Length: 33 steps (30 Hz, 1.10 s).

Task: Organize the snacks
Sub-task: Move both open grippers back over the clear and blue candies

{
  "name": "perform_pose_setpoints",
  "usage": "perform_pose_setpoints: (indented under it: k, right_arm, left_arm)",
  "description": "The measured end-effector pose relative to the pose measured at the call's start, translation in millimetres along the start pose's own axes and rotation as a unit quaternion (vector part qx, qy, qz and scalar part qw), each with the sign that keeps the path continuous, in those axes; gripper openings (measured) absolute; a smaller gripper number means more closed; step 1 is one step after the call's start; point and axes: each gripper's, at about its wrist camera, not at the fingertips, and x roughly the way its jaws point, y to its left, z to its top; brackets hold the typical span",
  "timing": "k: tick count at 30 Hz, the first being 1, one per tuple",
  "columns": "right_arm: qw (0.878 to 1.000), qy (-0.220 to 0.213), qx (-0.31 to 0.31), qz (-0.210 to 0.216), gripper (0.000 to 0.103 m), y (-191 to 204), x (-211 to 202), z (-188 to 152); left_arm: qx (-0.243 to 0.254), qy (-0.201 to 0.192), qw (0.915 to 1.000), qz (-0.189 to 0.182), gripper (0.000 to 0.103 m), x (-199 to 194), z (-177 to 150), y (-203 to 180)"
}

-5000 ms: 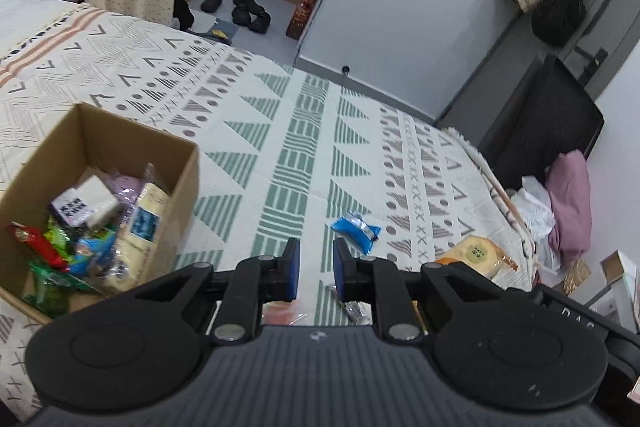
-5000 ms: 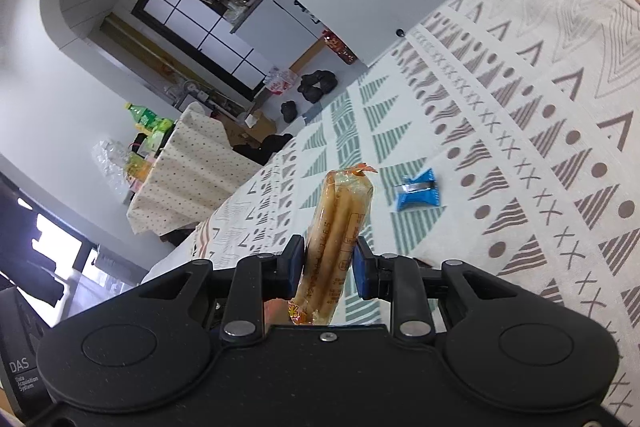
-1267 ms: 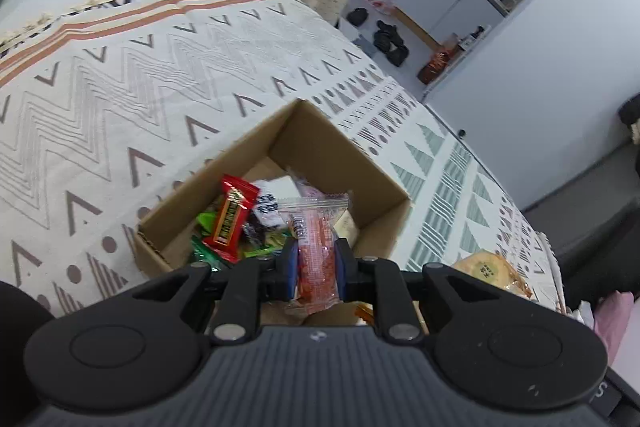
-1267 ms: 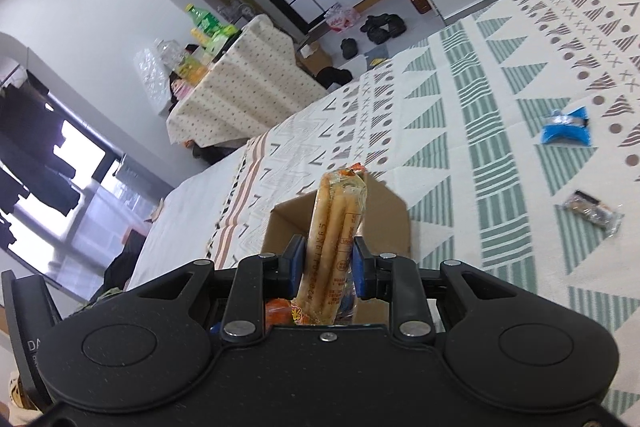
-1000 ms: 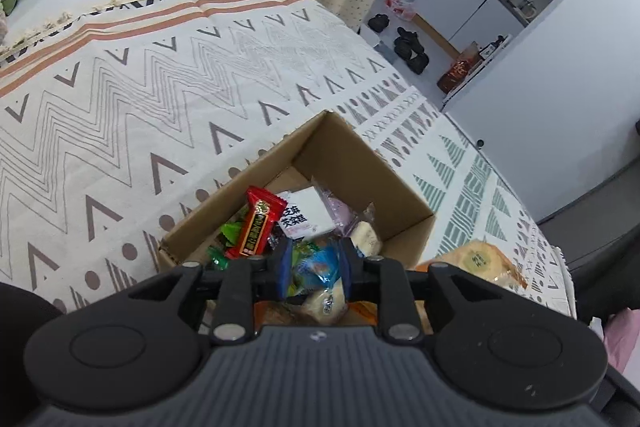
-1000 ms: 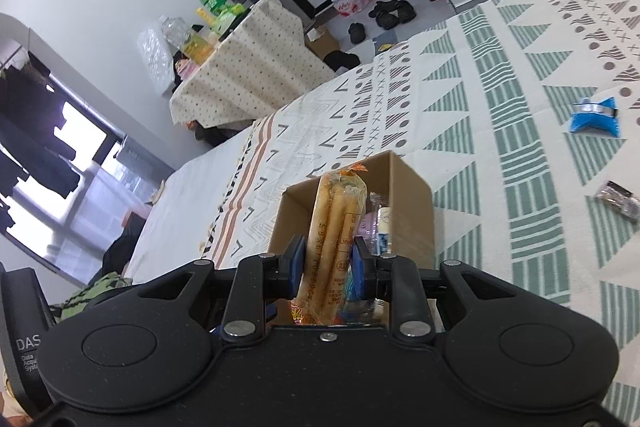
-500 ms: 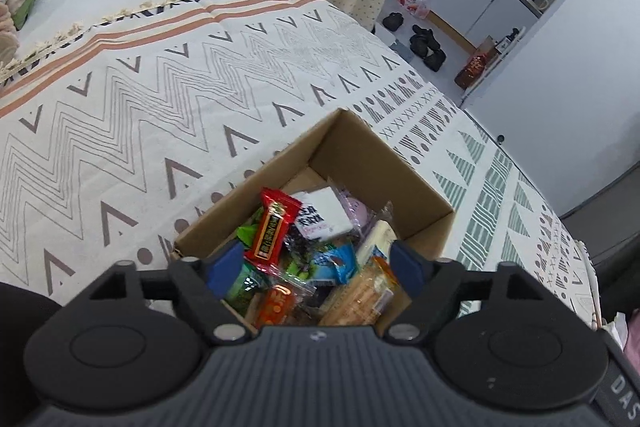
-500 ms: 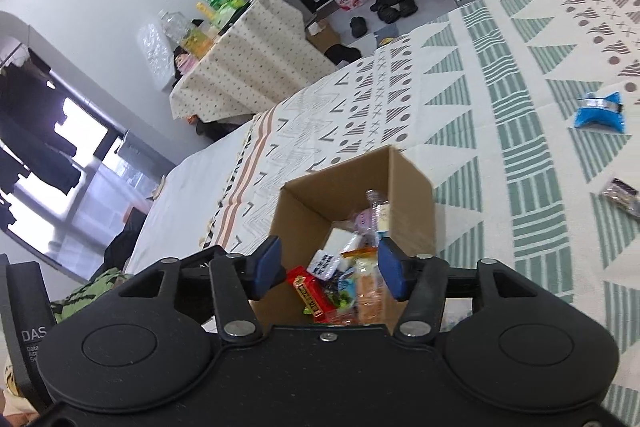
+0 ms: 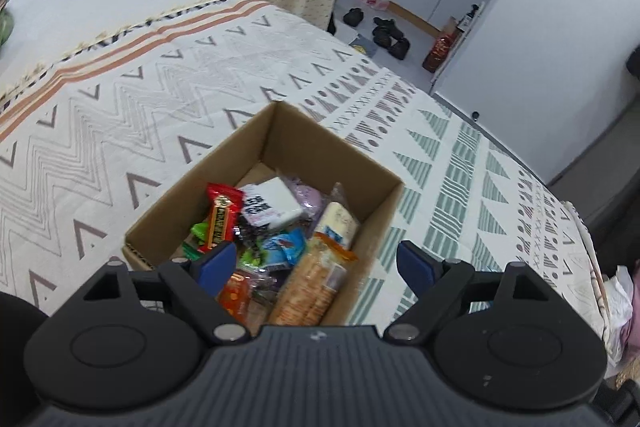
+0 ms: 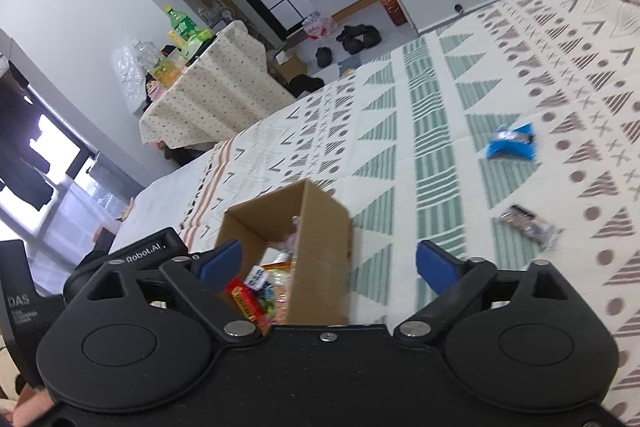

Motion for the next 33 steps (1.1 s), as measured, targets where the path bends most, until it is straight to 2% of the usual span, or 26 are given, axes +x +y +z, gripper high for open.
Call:
perform_pose_setpoints:
  k: [13,24,33]
  right_arm:
    - [0.999,-0.02,0.022,-0.038,0.103,-60,-31,1]
    - [0.997,-0.033,0.046,-0.057,0.103,-108,-46,4]
    - [0.994,-0.047,0.074,-0.071,0.103,-147,-53,4]
  left_arm:
    - [0.075,0.012,0.9966,-0.03,0.09,5,-17,-44]
    - [0.107,0.05,0.9916,-0.052,0.09,18,-38,-80]
    - [0.128,0.063,0.9884,-0.05,0.09,31,-58,-114]
